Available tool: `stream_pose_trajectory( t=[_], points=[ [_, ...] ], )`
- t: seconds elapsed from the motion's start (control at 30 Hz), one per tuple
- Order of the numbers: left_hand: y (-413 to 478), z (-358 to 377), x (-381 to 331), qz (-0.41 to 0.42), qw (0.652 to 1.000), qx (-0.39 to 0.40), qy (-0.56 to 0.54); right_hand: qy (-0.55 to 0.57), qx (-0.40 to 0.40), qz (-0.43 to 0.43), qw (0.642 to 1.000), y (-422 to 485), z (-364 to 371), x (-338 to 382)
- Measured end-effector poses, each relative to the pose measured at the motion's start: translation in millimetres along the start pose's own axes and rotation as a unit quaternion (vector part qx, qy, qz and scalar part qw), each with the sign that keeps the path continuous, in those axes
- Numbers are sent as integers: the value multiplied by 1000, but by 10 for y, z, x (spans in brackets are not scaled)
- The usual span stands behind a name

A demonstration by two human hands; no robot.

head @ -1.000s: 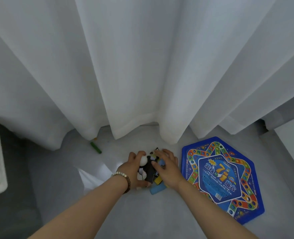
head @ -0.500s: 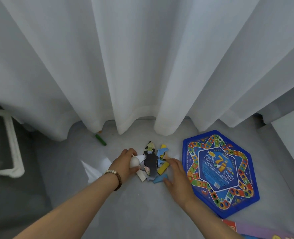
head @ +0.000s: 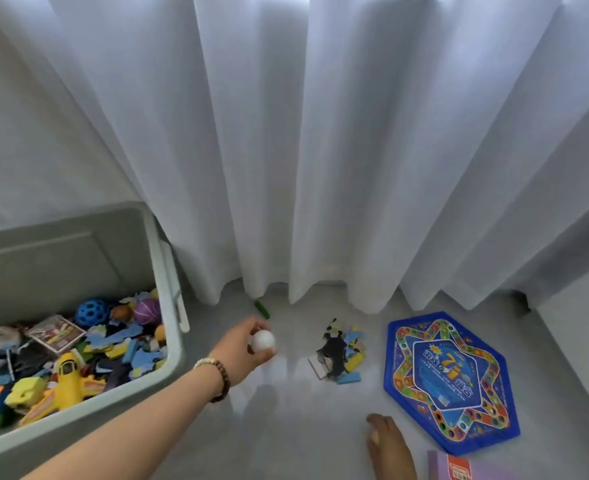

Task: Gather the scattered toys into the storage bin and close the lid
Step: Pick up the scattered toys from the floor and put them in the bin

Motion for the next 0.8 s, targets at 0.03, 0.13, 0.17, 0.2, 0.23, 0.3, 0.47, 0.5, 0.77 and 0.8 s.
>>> stream_pose_trajectory(
  t=[0.03, 0.13, 0.17, 0.2, 0.23, 0.3, 0.47, 0.5, 0.77, 0.8],
  points=[
    [-98, -131, -56, 6, 1000, -8, 3, 19, 26, 11, 999, -85, -55, 220],
    [-397, -561, -294, 35, 998, -39, 28, 139, 3, -36, 990, -258, -503, 1116],
    [-500, -718, -342, 38, 997, -54, 32, 163, 8, -70, 984, -364, -680, 1487],
    [-604, -877, -372, 38, 996, -70, 31, 166, 20, -107, 980, -491, -848, 1884],
    [-706, -1040, -372, 33, 995, -86, 23, 175, 34, -139, 974, -632, -986, 2264],
    [-925, -1392, -322, 11, 991, -130, -2, 226, 66, -185, 954, -982, -1220, 2979],
    [-1554, -2005, -29, -64, 961, -260, -70, 216, 164, -210, 939, -1543, -1032, 3996],
    [-1661, -2018, 32, -72, 958, -269, -64, 206, 175, -206, 940, -1601, -949, 4047],
    [-1862, -1812, 42, -39, 966, -167, 193, 106, 108, -170, 974, -1466, -983, 3152],
    [-1805, -1735, -29, -27, 964, -153, 218, 95, 90, -157, 979, -1369, -1088, 2975]
  ],
)
Point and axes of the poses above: each hand's wrist, its own y-axis towards the middle knuckle, its own z-axis out of the palm, x = y × z, the point moved 6 cm from there along y, towards the middle knuckle, and after that the axes turned 11 degrees about z, right-handed, at the moved point
